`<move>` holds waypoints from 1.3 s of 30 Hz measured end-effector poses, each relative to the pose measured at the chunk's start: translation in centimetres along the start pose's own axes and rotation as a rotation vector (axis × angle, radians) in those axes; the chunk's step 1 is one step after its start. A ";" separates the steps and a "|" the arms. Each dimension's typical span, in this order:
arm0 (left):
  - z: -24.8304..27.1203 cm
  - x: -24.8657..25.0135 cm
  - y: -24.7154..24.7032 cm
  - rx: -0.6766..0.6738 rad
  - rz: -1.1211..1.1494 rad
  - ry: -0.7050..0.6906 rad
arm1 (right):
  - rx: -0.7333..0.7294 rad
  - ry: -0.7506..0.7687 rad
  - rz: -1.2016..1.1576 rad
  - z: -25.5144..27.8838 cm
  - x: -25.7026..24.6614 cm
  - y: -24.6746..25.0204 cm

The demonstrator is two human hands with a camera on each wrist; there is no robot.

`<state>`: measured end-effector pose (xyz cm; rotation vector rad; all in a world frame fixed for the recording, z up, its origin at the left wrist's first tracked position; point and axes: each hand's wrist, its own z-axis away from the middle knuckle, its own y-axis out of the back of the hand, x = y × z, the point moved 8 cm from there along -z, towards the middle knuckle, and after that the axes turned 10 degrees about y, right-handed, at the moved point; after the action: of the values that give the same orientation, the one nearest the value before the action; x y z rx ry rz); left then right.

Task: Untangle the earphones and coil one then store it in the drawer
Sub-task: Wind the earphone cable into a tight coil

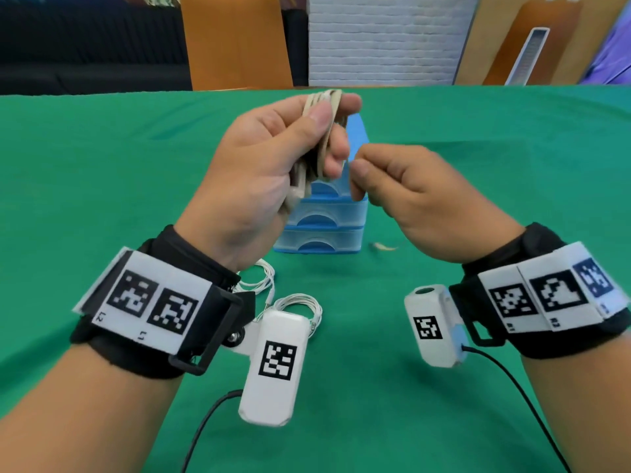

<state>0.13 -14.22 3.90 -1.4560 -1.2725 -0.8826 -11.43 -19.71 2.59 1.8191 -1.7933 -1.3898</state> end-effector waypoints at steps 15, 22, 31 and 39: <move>0.2 -0.9 -0.8 0.002 -0.505 -0.033 | 0.089 0.143 0.120 -0.2 -3.7 4.4; 0.5 -1.6 -1.6 -0.141 -0.274 0.090 | 0.124 0.138 -0.224 0.0 -2.3 3.5; 0.6 -1.8 -1.8 -0.131 -0.112 0.109 | 0.197 0.000 -0.540 -0.1 -0.4 2.6; 0.5 -2.1 -1.7 -0.095 -0.054 0.134 | 0.178 -0.016 -0.510 -0.2 -0.2 2.2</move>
<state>-1.94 -14.36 2.09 -1.4170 -1.1880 -1.0713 -12.64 -20.10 4.38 2.4931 -1.5639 -1.4371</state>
